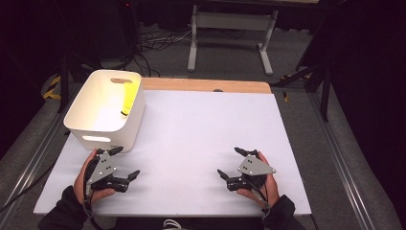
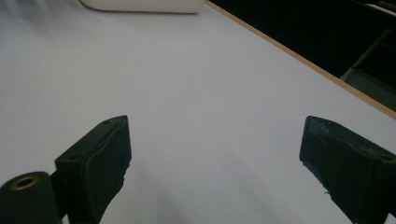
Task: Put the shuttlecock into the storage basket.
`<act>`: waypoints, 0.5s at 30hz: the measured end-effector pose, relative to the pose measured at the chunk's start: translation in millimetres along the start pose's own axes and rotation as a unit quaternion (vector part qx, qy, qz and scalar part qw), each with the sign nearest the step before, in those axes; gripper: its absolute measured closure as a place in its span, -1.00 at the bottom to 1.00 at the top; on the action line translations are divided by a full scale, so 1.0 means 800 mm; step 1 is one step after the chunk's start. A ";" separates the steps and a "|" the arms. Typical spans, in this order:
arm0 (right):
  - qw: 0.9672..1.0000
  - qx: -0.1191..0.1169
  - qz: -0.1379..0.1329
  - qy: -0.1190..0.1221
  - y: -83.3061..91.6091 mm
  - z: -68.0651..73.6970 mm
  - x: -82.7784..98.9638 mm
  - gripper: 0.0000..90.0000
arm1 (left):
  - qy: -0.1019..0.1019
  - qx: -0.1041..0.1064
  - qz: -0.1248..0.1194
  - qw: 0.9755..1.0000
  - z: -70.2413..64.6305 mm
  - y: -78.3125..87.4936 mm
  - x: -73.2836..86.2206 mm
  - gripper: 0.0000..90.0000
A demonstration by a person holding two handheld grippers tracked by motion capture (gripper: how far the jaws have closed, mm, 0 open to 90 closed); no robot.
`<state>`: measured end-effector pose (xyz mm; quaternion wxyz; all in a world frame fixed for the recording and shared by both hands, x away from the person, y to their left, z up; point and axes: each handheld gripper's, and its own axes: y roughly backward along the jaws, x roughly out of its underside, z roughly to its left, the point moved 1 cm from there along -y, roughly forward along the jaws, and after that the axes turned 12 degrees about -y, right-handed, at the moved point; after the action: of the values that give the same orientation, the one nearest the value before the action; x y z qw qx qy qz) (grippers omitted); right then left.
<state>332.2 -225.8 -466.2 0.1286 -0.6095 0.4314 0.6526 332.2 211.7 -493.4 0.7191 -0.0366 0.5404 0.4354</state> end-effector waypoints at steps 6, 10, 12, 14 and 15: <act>1.000 0.003 0.000 -0.001 0.000 0.000 0.000 -0.78 | 0.000 0.000 -0.006 1.000 0.001 0.003 0.000 -0.88; 1.000 0.004 0.002 -0.001 -0.001 0.002 -0.001 -0.78 | -0.004 0.000 -0.011 1.000 0.000 0.006 -0.001 -0.88; 1.000 0.004 0.007 0.000 -0.003 0.004 0.000 -0.78 | -0.002 0.001 -0.015 1.000 0.000 0.008 -0.002 -0.88; 1.000 0.004 0.008 0.001 -0.004 0.005 0.001 -0.78 | 0.000 0.003 -0.018 1.000 0.000 0.008 -0.002 -0.88; 1.000 0.004 0.008 0.002 -0.004 0.005 0.001 -0.78 | -0.002 0.002 -0.018 1.000 0.000 0.008 -0.002 -0.88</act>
<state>331.6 -221.2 -468.4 0.1250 -0.6067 0.4394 0.6506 328.0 214.7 -489.5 0.7279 -0.0441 0.5392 0.4213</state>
